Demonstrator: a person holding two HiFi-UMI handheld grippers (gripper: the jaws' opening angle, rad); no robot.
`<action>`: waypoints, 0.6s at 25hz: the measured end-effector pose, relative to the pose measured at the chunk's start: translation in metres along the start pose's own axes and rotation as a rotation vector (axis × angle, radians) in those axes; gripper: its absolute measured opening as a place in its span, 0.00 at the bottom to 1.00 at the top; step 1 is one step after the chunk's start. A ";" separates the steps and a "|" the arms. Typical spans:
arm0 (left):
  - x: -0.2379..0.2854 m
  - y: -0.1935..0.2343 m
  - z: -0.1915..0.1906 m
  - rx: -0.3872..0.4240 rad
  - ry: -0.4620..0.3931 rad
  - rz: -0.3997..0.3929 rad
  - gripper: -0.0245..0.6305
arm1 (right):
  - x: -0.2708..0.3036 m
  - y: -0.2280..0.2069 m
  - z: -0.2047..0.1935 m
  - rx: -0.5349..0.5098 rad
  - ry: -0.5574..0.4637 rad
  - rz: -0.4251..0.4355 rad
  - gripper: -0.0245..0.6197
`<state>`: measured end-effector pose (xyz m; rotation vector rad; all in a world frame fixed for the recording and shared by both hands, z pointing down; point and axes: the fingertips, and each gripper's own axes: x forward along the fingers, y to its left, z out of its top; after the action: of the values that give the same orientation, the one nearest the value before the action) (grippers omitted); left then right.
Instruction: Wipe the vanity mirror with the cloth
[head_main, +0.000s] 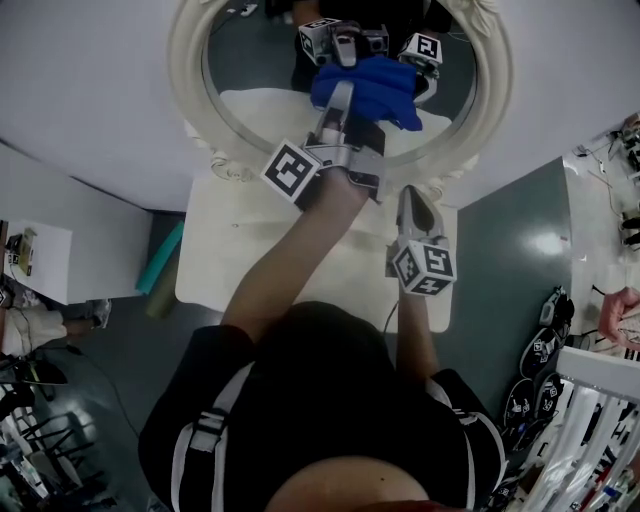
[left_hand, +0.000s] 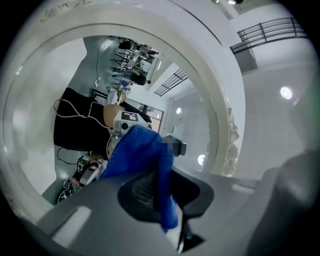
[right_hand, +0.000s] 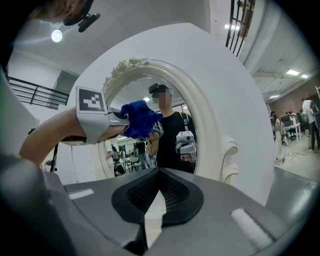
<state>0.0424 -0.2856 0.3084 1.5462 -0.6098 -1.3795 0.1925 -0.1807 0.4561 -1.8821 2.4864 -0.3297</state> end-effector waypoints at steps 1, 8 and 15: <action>0.003 -0.006 -0.001 0.005 -0.001 -0.003 0.10 | -0.001 0.000 0.000 0.001 0.000 -0.002 0.04; 0.037 -0.066 -0.008 0.022 0.009 -0.096 0.10 | -0.005 -0.002 0.009 0.010 -0.004 -0.007 0.04; 0.052 -0.095 -0.012 0.011 0.020 -0.149 0.10 | -0.005 -0.001 0.010 0.011 -0.009 -0.004 0.04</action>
<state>0.0455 -0.2849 0.1989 1.6392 -0.4990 -1.4717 0.1962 -0.1774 0.4459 -1.8811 2.4699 -0.3334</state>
